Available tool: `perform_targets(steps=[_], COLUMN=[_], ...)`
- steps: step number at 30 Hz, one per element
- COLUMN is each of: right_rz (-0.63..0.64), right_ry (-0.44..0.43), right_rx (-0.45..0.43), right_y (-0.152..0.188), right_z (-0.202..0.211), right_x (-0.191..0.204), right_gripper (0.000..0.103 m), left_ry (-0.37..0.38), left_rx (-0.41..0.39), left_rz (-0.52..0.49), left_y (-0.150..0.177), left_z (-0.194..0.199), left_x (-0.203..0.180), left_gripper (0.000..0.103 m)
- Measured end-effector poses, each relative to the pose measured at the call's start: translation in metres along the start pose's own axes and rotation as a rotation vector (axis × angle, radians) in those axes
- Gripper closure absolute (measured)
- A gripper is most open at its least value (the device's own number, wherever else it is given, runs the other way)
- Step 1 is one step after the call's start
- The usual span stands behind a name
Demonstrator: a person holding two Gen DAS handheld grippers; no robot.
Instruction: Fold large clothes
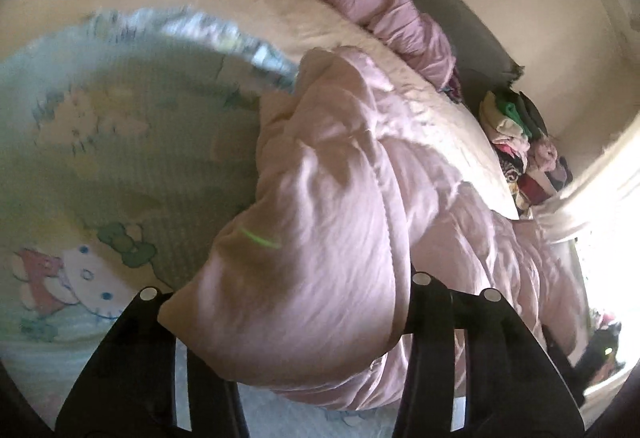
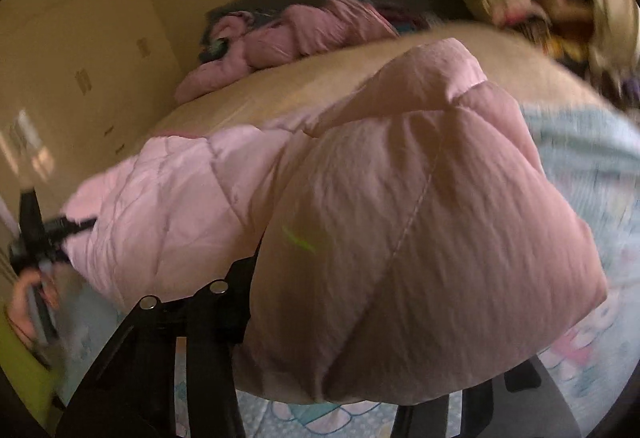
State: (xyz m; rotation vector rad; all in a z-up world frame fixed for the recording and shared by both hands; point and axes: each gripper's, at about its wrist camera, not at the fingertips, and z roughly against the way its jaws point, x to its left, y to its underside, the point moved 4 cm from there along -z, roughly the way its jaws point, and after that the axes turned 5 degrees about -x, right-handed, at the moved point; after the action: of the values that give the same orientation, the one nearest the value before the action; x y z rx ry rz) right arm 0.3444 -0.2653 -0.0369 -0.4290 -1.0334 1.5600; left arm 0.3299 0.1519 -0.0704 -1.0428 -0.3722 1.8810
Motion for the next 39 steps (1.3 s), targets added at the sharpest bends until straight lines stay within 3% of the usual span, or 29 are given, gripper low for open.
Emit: perform_targets(steps=[6,16,25,33,39], right_rz=[0.126,0.145,0.122,-0.015,-0.198], right_ry=[-0.018,-0.029,-0.032,-0.001,0.005], right_rx=[-0.050,-0.043,-0.026,0.057,0.136], right_y=[-0.003,0.016,0.022,0.043,0.068], right_z=[0.036,0.075,0.082,0.069,0.048], right_x=[0.035,0.045,0.046,0.019,-0.010], right_gripper=[0.062,0.062,0.062,0.060,0.048], left_ry=[-0.010,-0.009,-0.005,-0.044,-0.080], left_rx=[-0.040,-0.046,-0.050,-0.028,-0.015], left_rz=[-0.080,-0.083,-0.086,-0.090,-0.098], left_y=[0.003,0.024,0.037,0.054,0.064], left_z=[0.033,0.067,0.087,0.085,0.077], left_x=[-0.018,-0.005,0.003,0.015,0.023], left_gripper=[0.068,0.068,0.068,0.066,0.060])
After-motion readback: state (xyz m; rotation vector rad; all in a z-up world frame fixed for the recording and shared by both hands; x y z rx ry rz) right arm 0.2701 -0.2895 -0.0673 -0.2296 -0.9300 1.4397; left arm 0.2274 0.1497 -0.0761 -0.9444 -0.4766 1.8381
